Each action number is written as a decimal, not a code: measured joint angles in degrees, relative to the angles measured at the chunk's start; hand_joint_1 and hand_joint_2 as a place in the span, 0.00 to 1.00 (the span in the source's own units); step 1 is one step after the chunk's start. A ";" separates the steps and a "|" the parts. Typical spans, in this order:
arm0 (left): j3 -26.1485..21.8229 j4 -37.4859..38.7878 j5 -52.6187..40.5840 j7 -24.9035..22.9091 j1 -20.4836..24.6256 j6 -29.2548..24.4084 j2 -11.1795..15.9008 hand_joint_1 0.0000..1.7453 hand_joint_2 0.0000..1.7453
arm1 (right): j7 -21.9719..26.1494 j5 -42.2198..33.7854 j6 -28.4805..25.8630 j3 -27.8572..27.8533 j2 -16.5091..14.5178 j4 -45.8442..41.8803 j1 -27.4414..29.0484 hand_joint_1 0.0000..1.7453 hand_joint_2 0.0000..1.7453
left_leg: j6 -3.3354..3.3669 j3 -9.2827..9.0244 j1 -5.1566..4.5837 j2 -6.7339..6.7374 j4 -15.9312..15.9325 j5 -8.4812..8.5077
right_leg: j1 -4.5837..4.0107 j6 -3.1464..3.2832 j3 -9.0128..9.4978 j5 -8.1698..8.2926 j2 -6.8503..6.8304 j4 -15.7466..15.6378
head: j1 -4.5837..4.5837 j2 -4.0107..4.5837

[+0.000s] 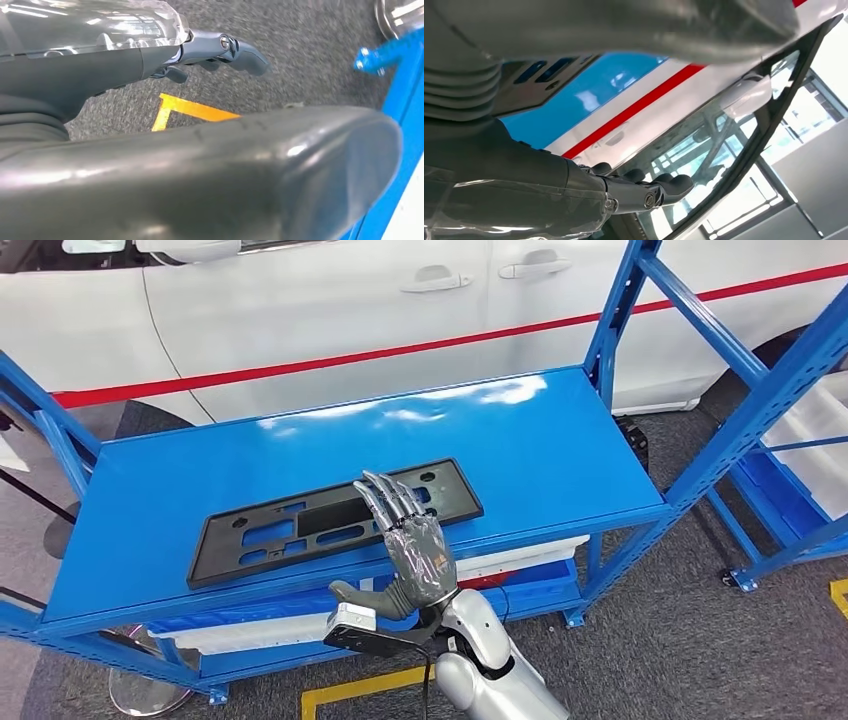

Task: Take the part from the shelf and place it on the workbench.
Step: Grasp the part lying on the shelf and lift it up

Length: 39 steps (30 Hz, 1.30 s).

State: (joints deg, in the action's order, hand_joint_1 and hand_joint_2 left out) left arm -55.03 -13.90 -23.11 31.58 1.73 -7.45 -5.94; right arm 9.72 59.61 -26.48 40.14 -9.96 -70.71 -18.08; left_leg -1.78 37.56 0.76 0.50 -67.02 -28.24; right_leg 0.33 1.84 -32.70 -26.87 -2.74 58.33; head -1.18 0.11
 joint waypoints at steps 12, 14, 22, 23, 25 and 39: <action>-0.74 -0.02 -2.05 -0.13 0.38 0.01 -0.12 0.00 0.00 | -1.55 5.11 1.10 2.05 1.13 0.82 0.61 0.00 1.00 | 3.11 -4.67 -0.31 0.73 10.14 3.45 | 0.10 -2.64 -6.51 -7.88 2.36 14.98 | 0.15 0.00; -1.17 -0.02 -2.48 -0.16 0.37 -0.05 -0.20 0.00 0.00 | -3.39 8.87 -1.02 2.58 1.59 1.60 0.85 0.00 1.00 | 2.99 -4.73 -0.28 0.19 9.97 3.33 | 0.33 -2.80 -6.45 -5.71 2.39 13.97 | 0.15 0.00; -2.90 -0.02 -4.74 -0.24 0.45 -0.49 -0.49 0.00 0.00 | -10.30 26.56 -10.03 3.32 2.80 7.09 0.85 0.00 1.00 | 0.84 -4.09 -0.32 -0.63 8.53 2.28 | 0.31 -1.09 -1.07 0.22 2.65 0.81 | 0.03 0.00; -3.08 -0.02 -4.88 -0.24 0.45 -0.51 -0.49 0.00 0.00 | -10.52 27.04 -10.45 3.32 2.82 7.66 0.81 0.00 1.00 | 0.58 -3.60 -0.25 -0.62 7.26 1.34 | 0.42 -0.76 -1.01 0.30 2.61 0.68 | -0.02 0.00; -3.28 -0.02 -4.99 -0.24 0.44 -0.56 -0.49 0.00 0.00 | -10.75 27.50 -10.83 3.31 2.85 8.58 0.78 0.00 1.00 | 0.11 -1.01 -0.11 -0.57 1.20 -2.09 | 0.43 -0.30 -0.95 0.30 2.51 0.59 | -0.09 0.00; -3.76 -0.02 -8.77 -0.34 0.79 1.04 -0.54 0.00 0.00 | -13.87 30.18 -10.72 0.77 -1.43 18.70 -6.62 0.00 1.00 | 2.71 -5.17 -0.26 -0.49 10.11 3.12 | -0.17 -2.23 -2.13 -1.85 2.74 3.74 | 0.01 0.00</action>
State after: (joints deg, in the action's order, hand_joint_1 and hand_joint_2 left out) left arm -58.80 -13.92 -31.88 31.24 2.52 -6.41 -6.48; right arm -4.15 89.79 -37.20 40.91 -11.39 -52.01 -24.70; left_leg 0.93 32.40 0.51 0.01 -56.91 -25.11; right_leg 0.17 -0.40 -34.84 -28.72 0.00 62.07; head -1.16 0.11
